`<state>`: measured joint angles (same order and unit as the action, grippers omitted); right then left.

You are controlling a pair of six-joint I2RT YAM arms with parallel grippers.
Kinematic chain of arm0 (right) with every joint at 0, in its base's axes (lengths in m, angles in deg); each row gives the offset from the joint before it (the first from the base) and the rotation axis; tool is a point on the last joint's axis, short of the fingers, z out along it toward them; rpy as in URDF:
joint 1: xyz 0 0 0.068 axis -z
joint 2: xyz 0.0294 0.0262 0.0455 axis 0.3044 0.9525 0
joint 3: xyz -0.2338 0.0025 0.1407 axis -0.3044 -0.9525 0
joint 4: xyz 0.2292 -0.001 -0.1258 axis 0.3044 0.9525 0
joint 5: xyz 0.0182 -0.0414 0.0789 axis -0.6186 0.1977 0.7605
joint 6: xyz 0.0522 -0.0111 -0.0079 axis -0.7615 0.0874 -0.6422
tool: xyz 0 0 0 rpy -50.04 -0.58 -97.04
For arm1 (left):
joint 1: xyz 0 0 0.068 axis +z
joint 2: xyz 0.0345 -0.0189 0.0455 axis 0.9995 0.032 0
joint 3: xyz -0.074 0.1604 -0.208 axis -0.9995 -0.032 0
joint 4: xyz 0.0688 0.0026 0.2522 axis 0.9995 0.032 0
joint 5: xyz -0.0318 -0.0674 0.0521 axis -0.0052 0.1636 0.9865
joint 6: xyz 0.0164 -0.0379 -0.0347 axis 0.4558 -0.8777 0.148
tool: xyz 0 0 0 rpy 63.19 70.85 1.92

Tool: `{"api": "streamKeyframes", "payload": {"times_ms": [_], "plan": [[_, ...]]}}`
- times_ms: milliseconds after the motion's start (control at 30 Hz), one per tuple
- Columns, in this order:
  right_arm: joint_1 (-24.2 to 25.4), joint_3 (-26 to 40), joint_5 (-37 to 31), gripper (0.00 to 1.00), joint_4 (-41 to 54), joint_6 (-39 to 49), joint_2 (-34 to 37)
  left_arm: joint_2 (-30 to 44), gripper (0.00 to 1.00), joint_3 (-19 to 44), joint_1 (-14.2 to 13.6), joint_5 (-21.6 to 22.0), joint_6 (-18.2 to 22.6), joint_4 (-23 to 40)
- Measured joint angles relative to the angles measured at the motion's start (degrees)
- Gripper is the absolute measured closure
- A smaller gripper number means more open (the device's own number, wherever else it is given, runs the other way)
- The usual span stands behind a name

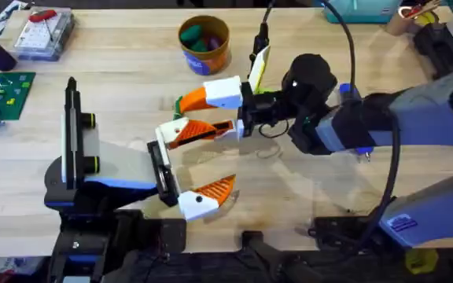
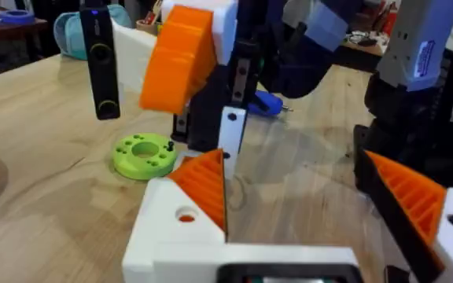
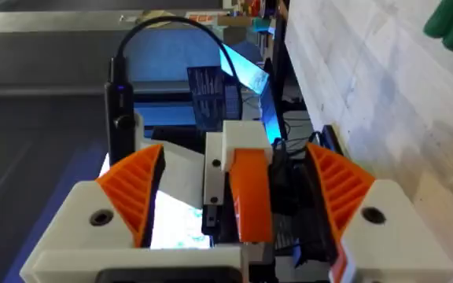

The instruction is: Pick up the gripper from the table and insert it into the empty holder that is missing its gripper. Then pick up a screw, insert it into the mounting hole, and use the screwdriver to tighten it. Finally, clean up the table by picking up the vegetable and placing it into the bucket.

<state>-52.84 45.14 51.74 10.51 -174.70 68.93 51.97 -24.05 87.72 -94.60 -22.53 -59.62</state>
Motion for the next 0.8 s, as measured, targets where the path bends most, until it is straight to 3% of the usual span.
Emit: {"api": "streamKeyframes", "payload": {"times_ms": [333,600,700,800], "plan": [[7.0,0.1,-4.3,0.006,-1.1,4.2,0.0,0.0,0.014,0.0,0.0,0.0,0.0,0.0],[10.5,1.2,-14.4,0.006,5.1,13.6,0.0,0.0,0.014,0.0,0.0,-0.1,0.0,0.0],[10.9,4.4,-17.2,0.006,12.0,17.7,0.0,0.0,0.014,0.0,0.0,-0.2,0.0,0.0],[12.1,8.6,-19.1,0.006,25.1,22.9,-0.3,0.0,0.014,0.0,0.0,-0.2,0.0,0.0]]}}
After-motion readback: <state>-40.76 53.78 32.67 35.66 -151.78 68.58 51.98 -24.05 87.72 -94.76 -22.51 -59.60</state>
